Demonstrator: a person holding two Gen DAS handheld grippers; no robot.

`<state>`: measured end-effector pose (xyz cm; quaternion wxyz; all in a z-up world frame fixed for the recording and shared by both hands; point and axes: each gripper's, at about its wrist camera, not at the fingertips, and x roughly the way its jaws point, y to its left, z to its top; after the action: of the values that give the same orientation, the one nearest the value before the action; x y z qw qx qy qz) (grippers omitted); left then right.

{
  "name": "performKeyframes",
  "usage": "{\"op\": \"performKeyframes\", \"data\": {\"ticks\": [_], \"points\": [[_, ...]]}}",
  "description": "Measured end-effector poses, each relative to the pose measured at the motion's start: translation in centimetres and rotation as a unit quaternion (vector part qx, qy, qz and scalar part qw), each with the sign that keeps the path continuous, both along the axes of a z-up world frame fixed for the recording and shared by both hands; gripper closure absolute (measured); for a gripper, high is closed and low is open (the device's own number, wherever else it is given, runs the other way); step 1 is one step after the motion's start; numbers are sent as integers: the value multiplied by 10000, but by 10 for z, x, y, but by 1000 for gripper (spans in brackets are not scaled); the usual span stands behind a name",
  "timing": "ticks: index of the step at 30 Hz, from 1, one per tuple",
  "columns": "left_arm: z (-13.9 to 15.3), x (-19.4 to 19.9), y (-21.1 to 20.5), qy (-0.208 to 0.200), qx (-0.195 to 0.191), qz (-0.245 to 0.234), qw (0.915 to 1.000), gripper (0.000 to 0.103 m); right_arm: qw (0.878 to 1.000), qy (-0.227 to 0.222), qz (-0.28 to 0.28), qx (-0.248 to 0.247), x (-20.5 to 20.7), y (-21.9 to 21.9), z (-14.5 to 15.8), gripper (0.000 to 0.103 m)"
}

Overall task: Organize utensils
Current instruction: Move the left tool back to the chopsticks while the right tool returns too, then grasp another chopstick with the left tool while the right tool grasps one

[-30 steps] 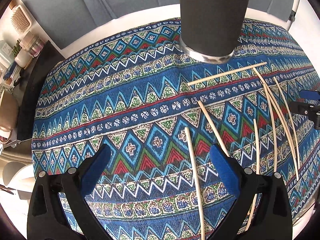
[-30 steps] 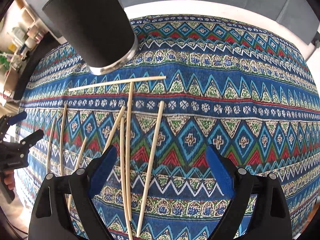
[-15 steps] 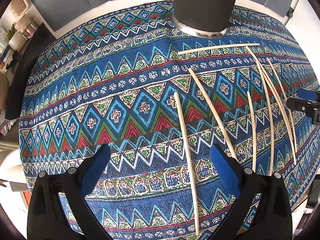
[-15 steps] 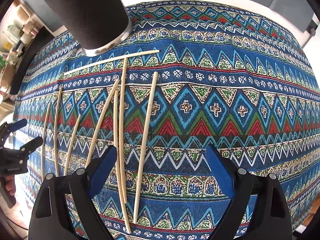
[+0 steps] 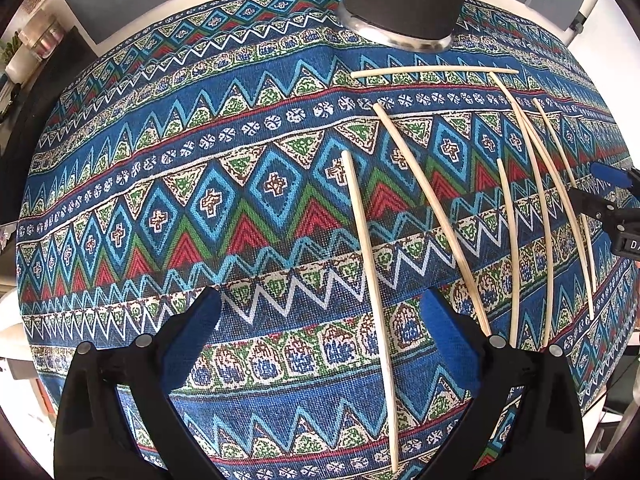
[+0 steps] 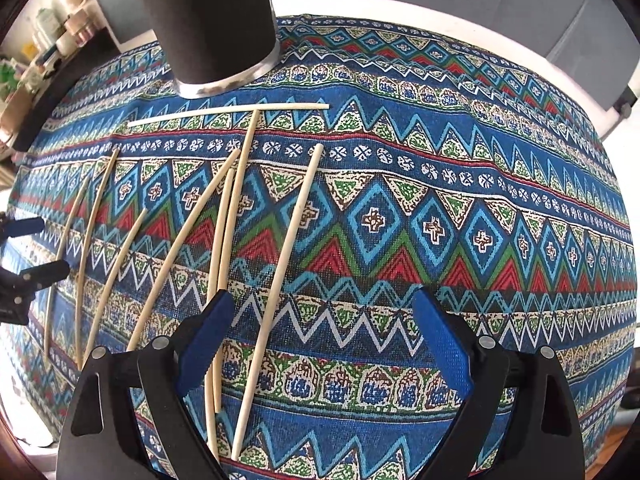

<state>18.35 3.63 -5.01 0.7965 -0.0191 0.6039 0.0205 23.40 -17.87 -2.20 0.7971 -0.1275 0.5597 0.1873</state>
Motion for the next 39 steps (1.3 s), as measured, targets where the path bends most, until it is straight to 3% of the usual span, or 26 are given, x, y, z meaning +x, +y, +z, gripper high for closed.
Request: {"op": "performKeyframes", "data": {"ticks": [1, 3, 4, 5, 7, 9, 10, 12, 13, 17, 27, 39], "points": [[1, -1, 2, -32, 4, -29, 10000, 12, 10000, -53, 22, 9, -2, 0, 0, 18], [6, -6, 4, -184, 7, -154, 9997, 31, 9999, -132, 53, 46, -4, -4, 1, 21], [10, -9, 7, -259, -13, -238, 9994, 37, 9998, -186, 44, 68, -6, -6, 2, 27], [12, -11, 8, -314, -2, -316, 9990, 45, 9996, -278, -23, 105, -8, -9, 4, 40], [15, -13, 10, -342, -12, -406, 9986, 52, 9987, -434, -172, 195, -9, -20, 7, 58], [18, -17, 16, -365, -31, -385, 9986, 71, 9986, -482, -53, 205, -13, -31, 9, 72], [19, -17, 18, -356, -10, -453, 9983, 79, 9985, -508, -1, 198, -13, -35, 10, 84], [20, -17, 27, -278, -26, -524, 9982, 97, 9986, -500, 19, 183, -9, -44, 12, 92], [20, -16, 32, -259, -20, -485, 9985, 97, 9986, -510, 16, 151, -9, -48, 13, 96], [23, -17, 47, -249, -94, -414, 9988, 98, 9981, -602, 63, 128, -9, -61, 16, 97], [23, -19, 48, -266, -139, -291, 9991, 98, 9966, -430, -232, 662, -2, -96, 20, 99], [52, -15, 83, -436, -116, -1, 9990, 98, 9902, -901, -194, 1049, 7, -109, 67, 99]]}}
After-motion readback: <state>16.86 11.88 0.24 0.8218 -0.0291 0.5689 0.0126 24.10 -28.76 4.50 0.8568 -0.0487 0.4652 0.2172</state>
